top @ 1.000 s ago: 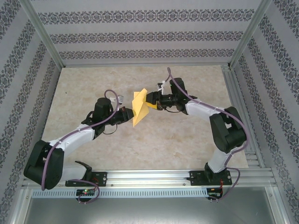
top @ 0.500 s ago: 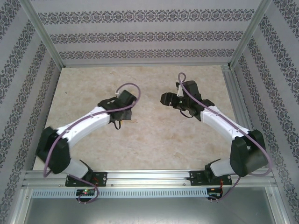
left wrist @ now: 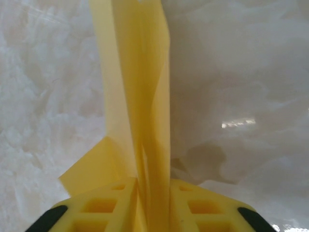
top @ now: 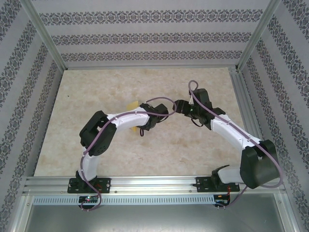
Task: Fold a paper plane with a square sheet of paper (pick it up from the middle)
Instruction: Turn over the paper at the center of the table.
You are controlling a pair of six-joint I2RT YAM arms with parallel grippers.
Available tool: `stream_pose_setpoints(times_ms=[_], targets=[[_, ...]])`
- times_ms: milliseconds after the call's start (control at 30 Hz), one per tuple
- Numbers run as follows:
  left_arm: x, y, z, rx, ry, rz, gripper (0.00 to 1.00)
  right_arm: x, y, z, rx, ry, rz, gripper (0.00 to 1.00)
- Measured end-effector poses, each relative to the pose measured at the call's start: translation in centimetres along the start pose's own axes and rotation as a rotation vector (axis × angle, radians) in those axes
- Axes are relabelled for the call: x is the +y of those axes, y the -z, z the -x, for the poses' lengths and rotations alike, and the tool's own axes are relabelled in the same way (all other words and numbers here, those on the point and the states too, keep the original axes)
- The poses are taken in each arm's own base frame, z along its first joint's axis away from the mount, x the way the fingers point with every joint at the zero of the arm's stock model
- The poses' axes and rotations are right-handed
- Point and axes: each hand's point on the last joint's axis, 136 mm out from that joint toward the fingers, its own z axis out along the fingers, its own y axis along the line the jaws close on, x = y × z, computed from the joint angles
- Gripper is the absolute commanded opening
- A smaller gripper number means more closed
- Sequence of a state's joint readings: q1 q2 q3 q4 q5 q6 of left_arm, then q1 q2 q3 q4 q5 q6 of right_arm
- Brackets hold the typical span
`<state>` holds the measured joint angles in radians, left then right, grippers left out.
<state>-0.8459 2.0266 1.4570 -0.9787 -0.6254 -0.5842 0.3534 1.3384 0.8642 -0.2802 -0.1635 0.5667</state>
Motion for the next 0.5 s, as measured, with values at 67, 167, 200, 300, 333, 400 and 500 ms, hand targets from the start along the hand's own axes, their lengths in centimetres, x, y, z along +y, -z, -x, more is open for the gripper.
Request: stream_pose_setpoints(times_ms=[67, 167, 200, 300, 333, 400, 500], targets=[[-0.6, -0.1, -0.3, 0.011, -0.009, -0.016, 0.32, -0.6, 0.2, 0.0, -0.009, -0.017, -0.014, 0.71], [-1.4, 0.1, -0.5, 0.028, -0.007, -0.055, 0.37, -1.2, 0.5, 0.2, -0.023, -0.035, -0.028, 0.71], [-1.7, 0.1, -0.5, 0.031, -0.003, -0.072, 0.38, -1.4, 0.6, 0.3, -0.027, -0.041, -0.032, 0.71], [-3.0, 0.9, -0.4, 0.037, 0.018, -0.17, 0.44, -1.7, 0.6, 0.3, -0.033, -0.055, -0.04, 0.7], [-3.4, 1.4, -0.3, 0.031, 0.031, -0.217, 0.47, -1.8, 0.6, 0.3, -0.033, -0.058, -0.042, 0.7], [-3.7, 2.9, -0.1, 0.011, 0.058, -0.309, 0.53, -1.8, 0.6, 0.3, -0.033, -0.061, -0.042, 0.68], [-3.2, 5.6, 0.2, -0.038, 0.122, -0.459, 0.64, -1.7, 0.4, 0.3, -0.032, -0.058, -0.035, 0.65]])
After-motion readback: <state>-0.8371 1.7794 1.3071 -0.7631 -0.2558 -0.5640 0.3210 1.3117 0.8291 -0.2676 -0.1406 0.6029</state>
